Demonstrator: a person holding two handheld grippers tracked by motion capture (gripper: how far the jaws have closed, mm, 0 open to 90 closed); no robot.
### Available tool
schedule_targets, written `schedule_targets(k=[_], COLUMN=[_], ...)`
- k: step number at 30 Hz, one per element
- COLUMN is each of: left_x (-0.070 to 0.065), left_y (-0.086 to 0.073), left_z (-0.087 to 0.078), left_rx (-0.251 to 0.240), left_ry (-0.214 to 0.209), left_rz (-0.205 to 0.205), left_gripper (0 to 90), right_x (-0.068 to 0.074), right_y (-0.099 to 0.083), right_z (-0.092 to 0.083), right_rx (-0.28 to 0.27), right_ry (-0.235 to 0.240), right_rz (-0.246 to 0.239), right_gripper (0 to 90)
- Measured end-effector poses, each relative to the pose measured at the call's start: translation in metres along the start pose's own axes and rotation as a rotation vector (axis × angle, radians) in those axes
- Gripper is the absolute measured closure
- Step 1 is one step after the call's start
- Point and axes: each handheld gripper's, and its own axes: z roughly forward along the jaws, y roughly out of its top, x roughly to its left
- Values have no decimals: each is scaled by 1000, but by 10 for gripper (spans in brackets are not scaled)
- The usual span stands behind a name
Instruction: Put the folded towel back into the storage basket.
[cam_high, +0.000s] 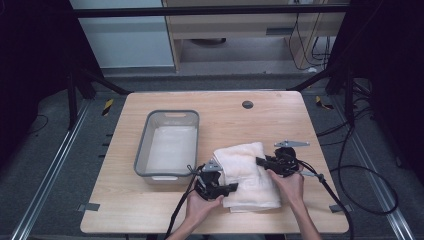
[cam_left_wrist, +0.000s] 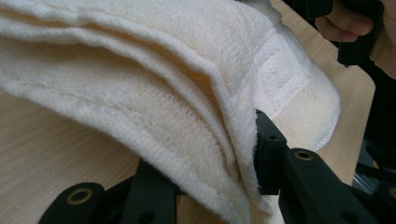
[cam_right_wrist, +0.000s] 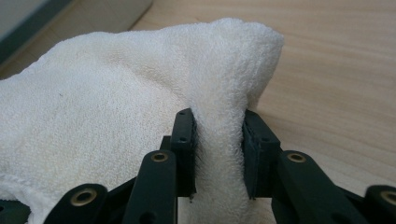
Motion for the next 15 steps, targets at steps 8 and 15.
schedule_targets(k=[8,15], left_x=[-15,-18], left_y=[18,23], left_z=[-29,-45], left_rx=[-70,-100], left_ry=[-6,16], left_rz=[63,104], left_gripper=[659,659], right_x=[7,21], right_y=[14,25], right_z=[-33,-43], right_rx=[-113,-158], right_ry=[66,64], right_rz=[22,-17], right_gripper=[694,693])
